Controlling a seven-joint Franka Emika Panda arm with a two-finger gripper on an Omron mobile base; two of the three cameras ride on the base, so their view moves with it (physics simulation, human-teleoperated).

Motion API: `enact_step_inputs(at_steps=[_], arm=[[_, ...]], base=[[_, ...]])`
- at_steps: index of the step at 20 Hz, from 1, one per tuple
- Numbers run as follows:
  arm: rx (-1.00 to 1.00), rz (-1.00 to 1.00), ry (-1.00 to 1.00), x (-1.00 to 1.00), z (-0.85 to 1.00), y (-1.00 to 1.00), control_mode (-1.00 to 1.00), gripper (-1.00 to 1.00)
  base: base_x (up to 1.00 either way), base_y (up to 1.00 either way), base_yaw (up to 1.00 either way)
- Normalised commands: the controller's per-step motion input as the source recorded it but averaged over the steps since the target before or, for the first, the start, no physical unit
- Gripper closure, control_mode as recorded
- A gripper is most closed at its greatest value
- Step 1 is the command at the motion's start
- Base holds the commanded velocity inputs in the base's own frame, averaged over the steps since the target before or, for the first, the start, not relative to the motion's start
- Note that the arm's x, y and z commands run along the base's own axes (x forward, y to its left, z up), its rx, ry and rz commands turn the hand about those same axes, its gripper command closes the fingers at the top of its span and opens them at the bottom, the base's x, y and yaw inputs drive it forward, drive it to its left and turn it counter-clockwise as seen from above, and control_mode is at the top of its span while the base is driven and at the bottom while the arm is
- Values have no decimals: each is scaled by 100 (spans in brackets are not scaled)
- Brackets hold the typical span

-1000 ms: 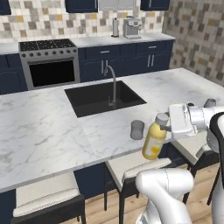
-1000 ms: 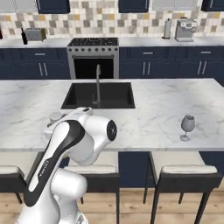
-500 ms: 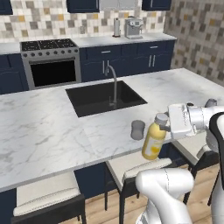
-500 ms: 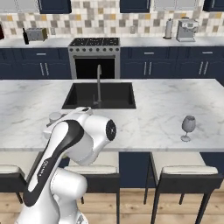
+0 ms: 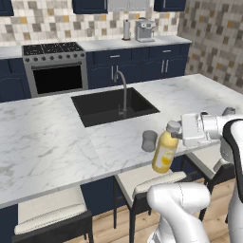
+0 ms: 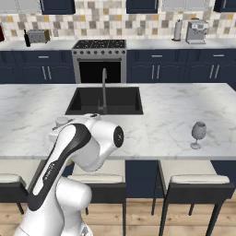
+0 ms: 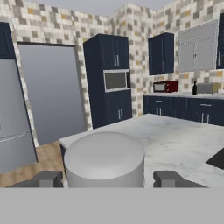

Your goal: There is a wine glass and glass cup on the dining counter. Place the wine bottle next to the wine glass and the juice bottle next to the glass cup.

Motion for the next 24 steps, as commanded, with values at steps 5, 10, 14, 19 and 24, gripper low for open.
enact_step_inputs(at_steps=[5, 10, 14, 19, 24], arm=[[3, -1, 10, 62, 0, -3, -100, 100], [1, 0, 2, 63, -1, 16, -100, 100], [0, 0, 0, 53, -6, 3, -100, 100], [-2, 0, 0, 52, -18, 1, -100, 100], [-5, 0, 0, 44, -27, 13, -100, 100]], base=[[0, 0, 0], [0, 0, 0], [0, 0, 0], [0, 0, 0], [0, 0, 0]])
